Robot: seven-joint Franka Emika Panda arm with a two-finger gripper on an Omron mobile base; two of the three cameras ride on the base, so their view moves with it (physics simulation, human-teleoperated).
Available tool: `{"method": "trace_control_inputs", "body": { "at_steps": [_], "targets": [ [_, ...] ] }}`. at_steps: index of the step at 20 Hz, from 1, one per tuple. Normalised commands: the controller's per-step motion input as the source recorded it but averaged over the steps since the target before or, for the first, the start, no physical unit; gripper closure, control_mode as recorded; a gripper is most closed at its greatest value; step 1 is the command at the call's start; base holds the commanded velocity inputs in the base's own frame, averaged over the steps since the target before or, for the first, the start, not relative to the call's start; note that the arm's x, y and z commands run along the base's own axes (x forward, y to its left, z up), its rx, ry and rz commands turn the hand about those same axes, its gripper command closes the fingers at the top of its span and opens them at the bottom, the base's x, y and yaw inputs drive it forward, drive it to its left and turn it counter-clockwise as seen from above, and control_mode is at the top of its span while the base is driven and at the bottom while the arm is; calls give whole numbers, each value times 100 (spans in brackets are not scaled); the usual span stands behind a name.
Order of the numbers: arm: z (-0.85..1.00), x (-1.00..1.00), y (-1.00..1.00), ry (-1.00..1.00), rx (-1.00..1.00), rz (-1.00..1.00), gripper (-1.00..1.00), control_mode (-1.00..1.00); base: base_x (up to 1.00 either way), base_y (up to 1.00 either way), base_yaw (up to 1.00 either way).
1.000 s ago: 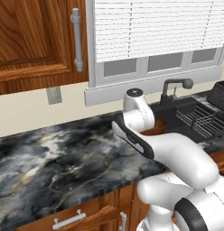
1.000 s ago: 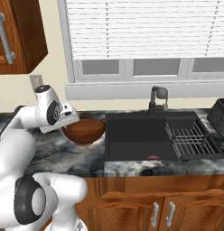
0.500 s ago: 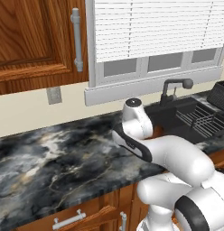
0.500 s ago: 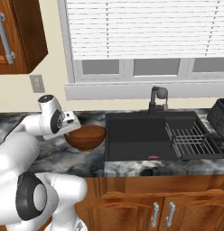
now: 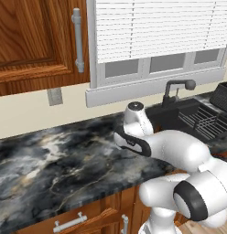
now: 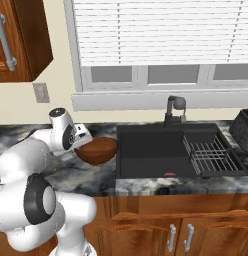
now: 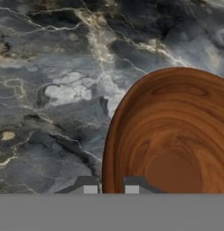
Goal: Pick the cup and bowl from the counter and place them on the counter next to the sink.
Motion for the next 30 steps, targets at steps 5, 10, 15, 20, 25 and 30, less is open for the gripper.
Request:
{"method": "trace_control_inputs", "body": {
  "at_steps": [5,10,15,20,25,30],
  "targets": [
    [-27,31,0,0,0,7,100,-100,0,0,0],
    [-35,21,0,0,0,5,100,-100,0,0,0],
    [-25,7,0,0,0,3,100,-100,0,0,0],
    [-1,0,0,0,0,0,100,-100,0,0,0],
    [0,0,0,0,0,0,-100,-100,0,0,0],
    [0,-13,0,0,0,-1,-100,-100,0,0,0]
  ]
}}
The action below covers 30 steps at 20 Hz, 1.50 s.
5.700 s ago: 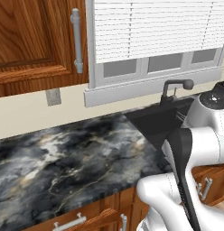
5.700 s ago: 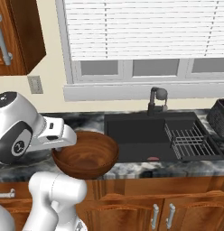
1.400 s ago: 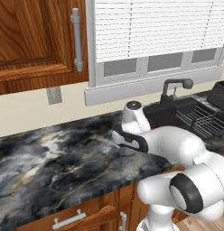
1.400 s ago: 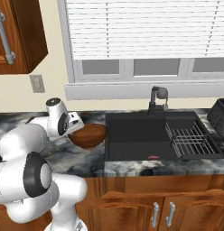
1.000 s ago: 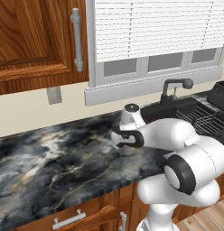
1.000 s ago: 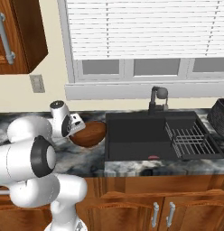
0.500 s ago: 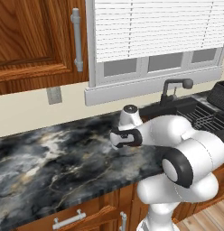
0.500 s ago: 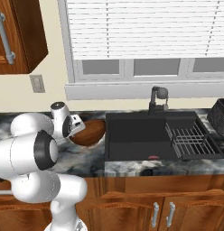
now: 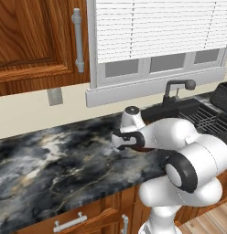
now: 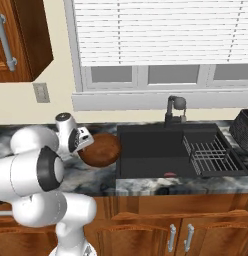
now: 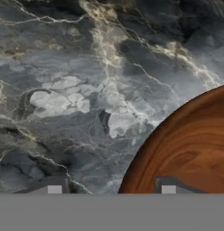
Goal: Pick the cup and bowl from the counter and place them on the counter next to the sink.
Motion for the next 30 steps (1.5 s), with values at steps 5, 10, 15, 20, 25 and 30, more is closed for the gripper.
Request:
{"method": "trace_control_inputs", "body": {
  "at_steps": [5,10,15,20,25,30],
  "targets": [
    [16,-39,-6,0,-1,-11,-100,-100,0,0,0],
    [36,-39,-16,0,0,-19,-100,-100,0,0,0],
    [55,-44,-17,-3,7,-21,-100,-100,0,0,0],
    [60,-63,-15,-7,14,-21,-100,-100,0,0,0],
    [66,-98,-26,-14,25,-21,-100,-100,0,0,0],
    [53,-100,-49,-11,31,-23,-100,-100,0,0,0]
  ]
}}
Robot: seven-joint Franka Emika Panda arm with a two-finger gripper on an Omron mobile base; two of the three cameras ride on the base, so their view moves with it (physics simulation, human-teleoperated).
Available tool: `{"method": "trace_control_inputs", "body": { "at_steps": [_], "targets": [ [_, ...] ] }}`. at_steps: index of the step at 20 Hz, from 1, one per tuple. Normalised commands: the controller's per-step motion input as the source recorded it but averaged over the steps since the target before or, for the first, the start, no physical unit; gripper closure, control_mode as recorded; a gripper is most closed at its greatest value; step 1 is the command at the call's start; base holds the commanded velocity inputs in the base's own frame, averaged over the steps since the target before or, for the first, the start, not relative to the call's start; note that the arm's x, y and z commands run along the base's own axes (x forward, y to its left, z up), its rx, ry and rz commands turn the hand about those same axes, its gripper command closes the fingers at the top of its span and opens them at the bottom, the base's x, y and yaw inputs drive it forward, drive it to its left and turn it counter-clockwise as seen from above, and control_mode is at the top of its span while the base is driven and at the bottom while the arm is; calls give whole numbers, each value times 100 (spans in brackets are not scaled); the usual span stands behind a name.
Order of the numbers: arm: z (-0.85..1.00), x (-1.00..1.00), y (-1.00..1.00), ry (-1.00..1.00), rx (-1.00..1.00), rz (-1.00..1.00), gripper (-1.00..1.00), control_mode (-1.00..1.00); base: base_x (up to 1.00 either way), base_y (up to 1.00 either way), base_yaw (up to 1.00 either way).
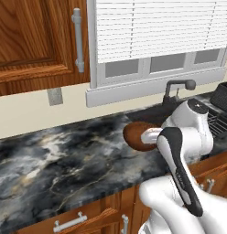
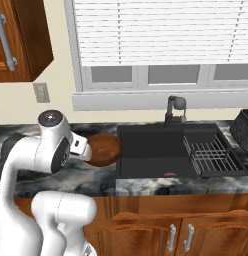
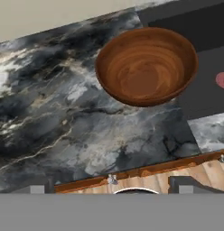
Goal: Pick the cup and bowl from the counter and place them on the counter next to the sink.
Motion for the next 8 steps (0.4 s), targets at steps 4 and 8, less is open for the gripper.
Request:
{"method": "trace_control_inputs", "body": {
  "at_steps": [4,8],
  "targets": [
    [37,-100,-48,-4,25,-19,-100,-100,0,0,0],
    [34,-100,-41,0,21,-16,-100,-100,0,0,0]
  ]
}}
